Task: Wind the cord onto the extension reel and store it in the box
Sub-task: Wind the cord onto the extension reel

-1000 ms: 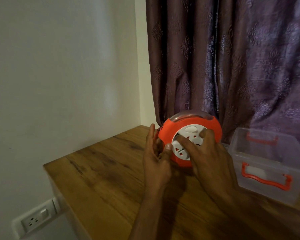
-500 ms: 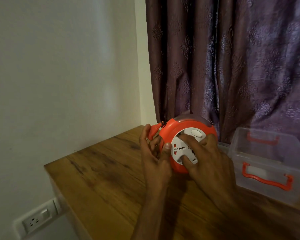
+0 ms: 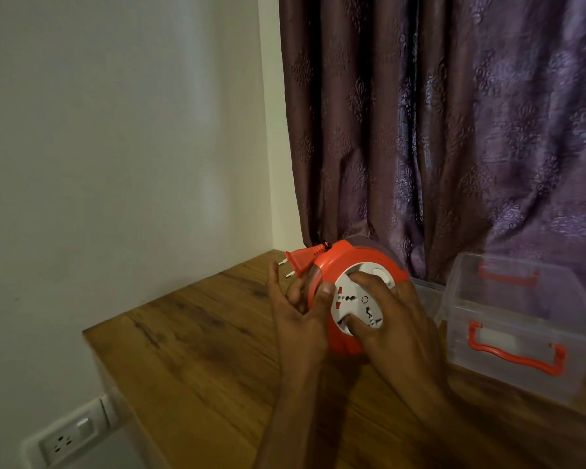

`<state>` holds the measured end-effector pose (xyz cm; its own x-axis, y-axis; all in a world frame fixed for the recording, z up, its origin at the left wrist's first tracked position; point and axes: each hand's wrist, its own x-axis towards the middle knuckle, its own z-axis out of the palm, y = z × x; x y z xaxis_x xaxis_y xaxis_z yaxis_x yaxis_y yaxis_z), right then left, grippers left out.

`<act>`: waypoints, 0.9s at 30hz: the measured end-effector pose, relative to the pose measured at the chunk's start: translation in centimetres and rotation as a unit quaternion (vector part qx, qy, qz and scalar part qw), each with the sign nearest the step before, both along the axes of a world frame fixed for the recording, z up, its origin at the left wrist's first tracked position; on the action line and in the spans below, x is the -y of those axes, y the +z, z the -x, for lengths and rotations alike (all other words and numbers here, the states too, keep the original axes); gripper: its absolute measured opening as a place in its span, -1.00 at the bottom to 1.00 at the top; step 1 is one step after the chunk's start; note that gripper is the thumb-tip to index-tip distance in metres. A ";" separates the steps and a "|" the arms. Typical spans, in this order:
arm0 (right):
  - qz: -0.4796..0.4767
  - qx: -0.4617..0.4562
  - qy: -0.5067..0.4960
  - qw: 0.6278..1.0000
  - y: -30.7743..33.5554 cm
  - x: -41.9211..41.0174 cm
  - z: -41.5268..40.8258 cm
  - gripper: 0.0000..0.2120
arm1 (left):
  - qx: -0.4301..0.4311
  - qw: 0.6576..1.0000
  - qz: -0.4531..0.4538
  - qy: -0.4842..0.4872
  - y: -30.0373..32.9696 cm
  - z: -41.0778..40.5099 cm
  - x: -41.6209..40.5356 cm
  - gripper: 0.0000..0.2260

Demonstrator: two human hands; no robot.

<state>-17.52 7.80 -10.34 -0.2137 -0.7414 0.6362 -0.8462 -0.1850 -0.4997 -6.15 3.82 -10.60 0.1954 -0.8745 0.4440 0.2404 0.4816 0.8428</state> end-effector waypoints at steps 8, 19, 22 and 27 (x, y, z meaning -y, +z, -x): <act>0.001 -0.002 -0.009 1.000 -0.2 0.1 -0.1 -0.44 | 0.024 0.997 -0.032 -0.068 -0.1 0.0 -0.4 -0.72; -0.008 -0.033 0.002 0.999 -0.8 -0.1 -0.6 -0.46 | -0.082 0.996 -0.033 -0.033 0.3 -0.8 -0.1 -0.55; -0.006 -0.045 0.007 0.999 -1.0 -0.2 -0.6 -0.44 | -0.080 0.996 -0.031 -0.007 0.4 -1.0 -0.1 -0.66; -0.003 -0.061 0.018 0.998 -1.0 -0.4 -0.8 -0.40 | -0.040 0.997 -0.026 0.068 0.3 -1.3 0.5 -0.78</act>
<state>-16.68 8.19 -11.30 -0.1068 -0.7505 0.6521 -0.8938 -0.2148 -0.3936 -4.88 3.36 -10.35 0.3469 -0.8592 0.3761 0.2438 0.4699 0.8484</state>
